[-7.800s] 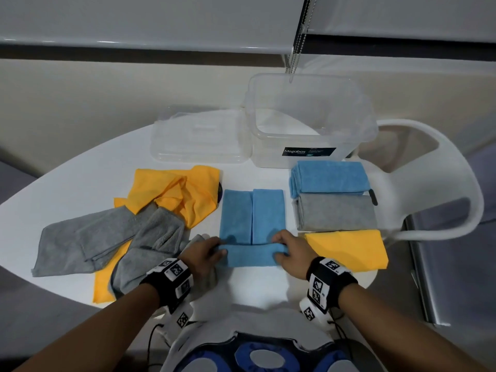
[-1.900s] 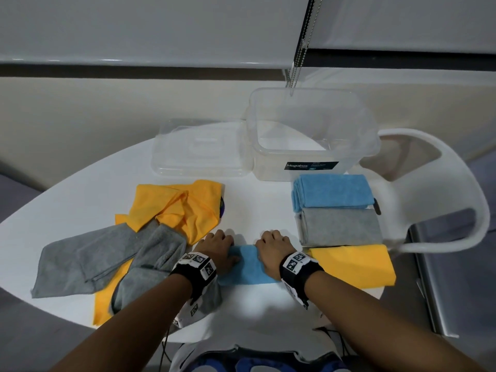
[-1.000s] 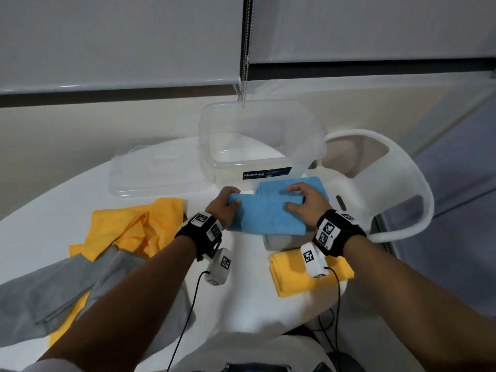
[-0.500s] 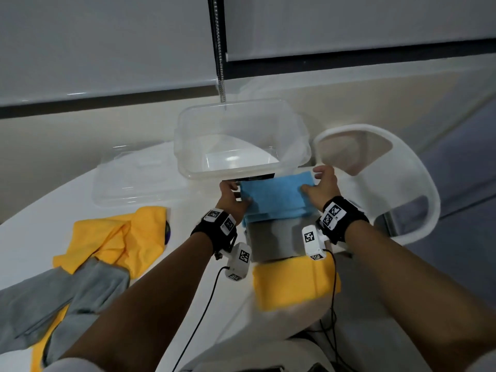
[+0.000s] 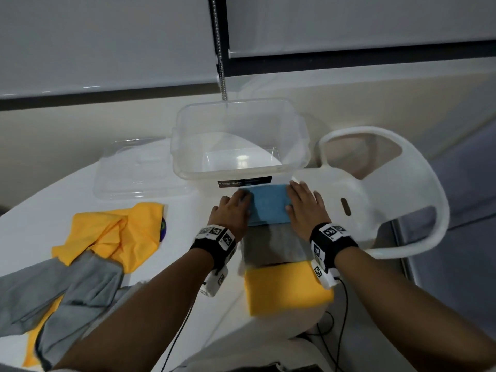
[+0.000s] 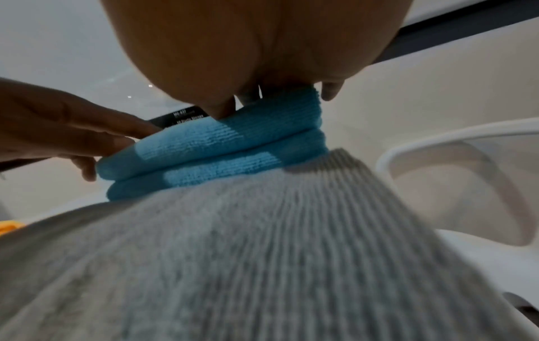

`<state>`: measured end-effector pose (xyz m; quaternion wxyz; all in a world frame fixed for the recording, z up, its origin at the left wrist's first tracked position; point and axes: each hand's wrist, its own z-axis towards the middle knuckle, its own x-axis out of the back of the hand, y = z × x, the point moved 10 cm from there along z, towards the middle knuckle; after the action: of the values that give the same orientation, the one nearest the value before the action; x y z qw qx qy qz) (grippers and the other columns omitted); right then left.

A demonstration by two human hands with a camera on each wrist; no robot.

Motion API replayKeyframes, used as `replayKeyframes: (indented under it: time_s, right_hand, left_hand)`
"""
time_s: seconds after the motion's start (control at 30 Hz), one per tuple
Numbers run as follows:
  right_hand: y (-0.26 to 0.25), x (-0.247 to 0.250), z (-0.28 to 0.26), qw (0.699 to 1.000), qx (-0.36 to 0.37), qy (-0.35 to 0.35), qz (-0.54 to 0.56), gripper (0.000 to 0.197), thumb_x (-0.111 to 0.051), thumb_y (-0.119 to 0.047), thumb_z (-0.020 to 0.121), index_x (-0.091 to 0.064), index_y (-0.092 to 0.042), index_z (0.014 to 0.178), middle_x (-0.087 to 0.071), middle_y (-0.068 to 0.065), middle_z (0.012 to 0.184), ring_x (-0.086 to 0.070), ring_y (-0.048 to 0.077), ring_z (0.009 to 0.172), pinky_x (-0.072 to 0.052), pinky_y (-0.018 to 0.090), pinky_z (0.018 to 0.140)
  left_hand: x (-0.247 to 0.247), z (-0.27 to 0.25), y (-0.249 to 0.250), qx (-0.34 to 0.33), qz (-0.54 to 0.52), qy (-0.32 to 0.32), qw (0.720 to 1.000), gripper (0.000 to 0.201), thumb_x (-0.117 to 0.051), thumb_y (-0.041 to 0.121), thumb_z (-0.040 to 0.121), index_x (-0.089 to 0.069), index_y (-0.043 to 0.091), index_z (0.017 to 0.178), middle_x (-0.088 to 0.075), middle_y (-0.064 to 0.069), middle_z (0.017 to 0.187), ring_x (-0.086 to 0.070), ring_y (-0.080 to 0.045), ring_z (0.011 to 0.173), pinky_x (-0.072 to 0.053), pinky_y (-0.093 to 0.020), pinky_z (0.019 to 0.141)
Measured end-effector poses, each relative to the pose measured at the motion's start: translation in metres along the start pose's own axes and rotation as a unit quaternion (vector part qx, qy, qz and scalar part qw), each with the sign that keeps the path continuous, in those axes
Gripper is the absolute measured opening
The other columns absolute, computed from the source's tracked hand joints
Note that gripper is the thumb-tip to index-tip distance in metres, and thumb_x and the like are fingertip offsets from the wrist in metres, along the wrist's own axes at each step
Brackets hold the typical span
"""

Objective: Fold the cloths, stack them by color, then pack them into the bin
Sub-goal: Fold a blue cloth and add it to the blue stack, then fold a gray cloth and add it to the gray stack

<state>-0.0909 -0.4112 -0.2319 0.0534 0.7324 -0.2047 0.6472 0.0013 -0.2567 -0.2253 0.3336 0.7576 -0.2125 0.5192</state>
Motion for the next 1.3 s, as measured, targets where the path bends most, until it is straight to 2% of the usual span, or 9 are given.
replayKeyframes:
  time_s: [0.17,0.33,0.43,0.57,0.7,0.87,1.13,1.23,1.3]
  right_hand:
    - [0.01,-0.025,0.004,0.997,-0.017,-0.078,-0.006,0.057,-0.021,-0.037,0.103,-0.007,-0.019,0.155,-0.003,-0.003,0.163,0.001,0.018,0.15,-0.005,0.051,0.119]
    - [0.011,-0.02,0.008,0.995,-0.031,-0.089,0.009,0.056,-0.024,-0.038,0.103,-0.011,-0.021,0.154,-0.008,-0.004,0.163,-0.002,0.016,0.15,-0.003,0.054,0.12]
    - [0.002,0.001,0.009,0.996,-0.039,-0.071,0.024,0.055,-0.037,-0.034,0.099,-0.023,-0.02,0.151,-0.018,0.0,0.161,-0.012,0.02,0.149,-0.003,0.054,0.119]
    - [-0.034,0.043,0.004,0.996,0.011,0.05,0.069,0.046,-0.055,-0.024,0.088,-0.051,-0.018,0.134,-0.043,0.006,0.146,-0.036,0.025,0.136,-0.01,0.048,0.118]
    - [-0.098,0.05,-0.004,0.988,0.083,0.083,0.102,0.028,-0.059,-0.021,0.084,-0.066,-0.015,0.111,-0.058,0.005,0.121,-0.05,0.029,0.115,-0.032,0.043,0.107]
    - [-0.188,0.005,-0.014,0.981,0.147,0.001,0.123,0.028,-0.048,-0.03,0.084,-0.066,-0.02,0.103,-0.064,0.001,0.108,-0.056,0.026,0.105,-0.039,0.038,0.095]
    - [-0.323,-0.104,-0.057,0.93,0.202,-0.28,0.128,0.04,-0.059,-0.031,0.093,-0.049,-0.02,0.13,-0.057,0.001,0.124,-0.054,0.02,0.112,-0.044,0.033,0.098]
    - [-0.362,-0.131,-0.072,0.912,0.199,-0.324,0.152,0.065,-0.067,-0.038,0.087,-0.036,-0.026,0.143,-0.051,0.003,0.13,-0.054,0.023,0.114,-0.044,0.033,0.097]
    - [-0.381,-0.145,-0.076,0.913,0.195,-0.325,0.154,0.072,-0.07,-0.042,0.084,-0.033,-0.029,0.145,-0.05,0.006,0.131,-0.053,0.027,0.114,-0.045,0.038,0.096]
  left_hand:
    - [-0.025,0.0,-0.009,0.032,-0.011,-0.078,0.996,0.055,-0.025,0.039,0.102,-0.004,0.034,0.152,-0.005,0.013,0.16,-0.038,-0.028,0.125,-0.037,-0.047,0.097]
    - [-0.016,0.003,-0.009,0.025,-0.045,-0.068,0.996,0.056,-0.033,0.038,0.1,-0.009,0.035,0.15,-0.011,0.012,0.16,-0.043,-0.031,0.121,-0.04,-0.048,0.098]
    - [0.004,-0.008,-0.01,-0.005,-0.065,-0.006,0.998,0.059,-0.04,0.032,0.098,-0.013,0.036,0.15,-0.015,0.014,0.159,-0.046,-0.03,0.116,-0.043,-0.047,0.096]
    - [0.015,-0.03,-0.038,0.003,-0.075,0.02,0.997,0.055,-0.04,0.032,0.099,-0.02,0.032,0.151,-0.019,0.014,0.158,-0.044,-0.027,0.123,-0.039,-0.046,0.103]
    - [0.018,-0.059,-0.09,0.039,-0.08,0.028,0.996,0.034,-0.045,0.031,0.098,-0.052,0.028,0.132,-0.048,0.005,0.142,-0.047,-0.026,0.124,-0.04,-0.044,0.101]
    - [0.008,-0.115,-0.171,0.095,-0.082,0.005,0.992,0.021,-0.051,0.028,0.094,-0.065,0.025,0.109,-0.063,-0.001,0.116,-0.055,-0.025,0.111,-0.046,-0.038,0.09]
    - [-0.004,-0.216,-0.271,0.123,0.022,-0.113,0.986,0.026,-0.048,0.04,0.089,-0.067,0.024,0.099,-0.068,0.0,0.101,-0.063,-0.021,0.092,-0.051,-0.03,0.074]
    - [-0.019,-0.246,-0.284,0.114,0.005,-0.136,0.984,0.036,-0.052,0.055,0.084,-0.061,0.029,0.107,-0.063,0.005,0.108,-0.06,-0.02,0.1,-0.038,-0.025,0.071]
    - [-0.025,-0.257,-0.289,0.114,-0.006,-0.127,0.985,0.047,-0.051,0.062,0.081,-0.053,0.034,0.119,-0.055,0.004,0.12,-0.056,-0.023,0.109,-0.042,-0.029,0.08]
